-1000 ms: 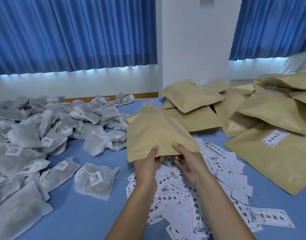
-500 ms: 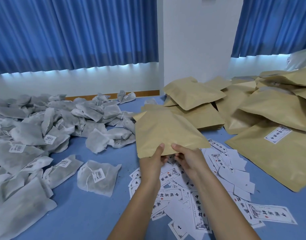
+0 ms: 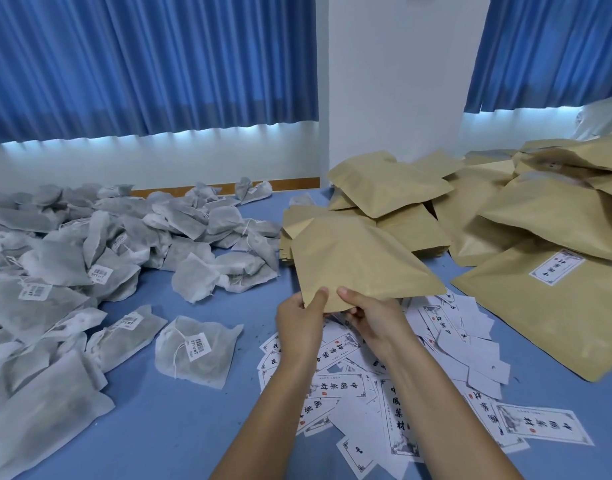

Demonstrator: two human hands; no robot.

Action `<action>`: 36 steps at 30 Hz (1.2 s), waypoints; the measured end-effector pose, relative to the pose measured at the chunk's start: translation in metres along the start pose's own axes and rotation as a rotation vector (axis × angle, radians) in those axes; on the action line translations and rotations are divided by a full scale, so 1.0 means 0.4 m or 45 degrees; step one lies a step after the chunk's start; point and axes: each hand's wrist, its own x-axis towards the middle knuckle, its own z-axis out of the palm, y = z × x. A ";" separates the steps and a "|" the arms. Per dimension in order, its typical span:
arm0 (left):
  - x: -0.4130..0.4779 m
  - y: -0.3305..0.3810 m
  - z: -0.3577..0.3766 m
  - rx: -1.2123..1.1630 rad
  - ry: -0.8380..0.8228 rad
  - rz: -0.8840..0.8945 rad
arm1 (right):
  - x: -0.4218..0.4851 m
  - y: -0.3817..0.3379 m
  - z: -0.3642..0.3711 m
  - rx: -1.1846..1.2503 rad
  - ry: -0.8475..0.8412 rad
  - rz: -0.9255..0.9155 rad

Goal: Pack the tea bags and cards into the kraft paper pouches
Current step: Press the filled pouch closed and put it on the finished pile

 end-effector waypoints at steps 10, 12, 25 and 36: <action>-0.003 0.002 0.005 -0.058 0.007 -0.047 | -0.003 -0.005 0.000 0.112 0.045 -0.147; -0.006 0.003 0.009 -0.067 0.002 -0.036 | -0.004 -0.007 -0.004 0.076 0.077 -0.170; -0.002 0.022 -0.003 -0.283 0.167 -0.081 | 0.007 -0.039 -0.029 0.063 0.121 -0.155; -0.020 0.001 0.034 -0.622 0.105 -0.218 | 0.000 -0.037 -0.025 0.008 0.118 -0.155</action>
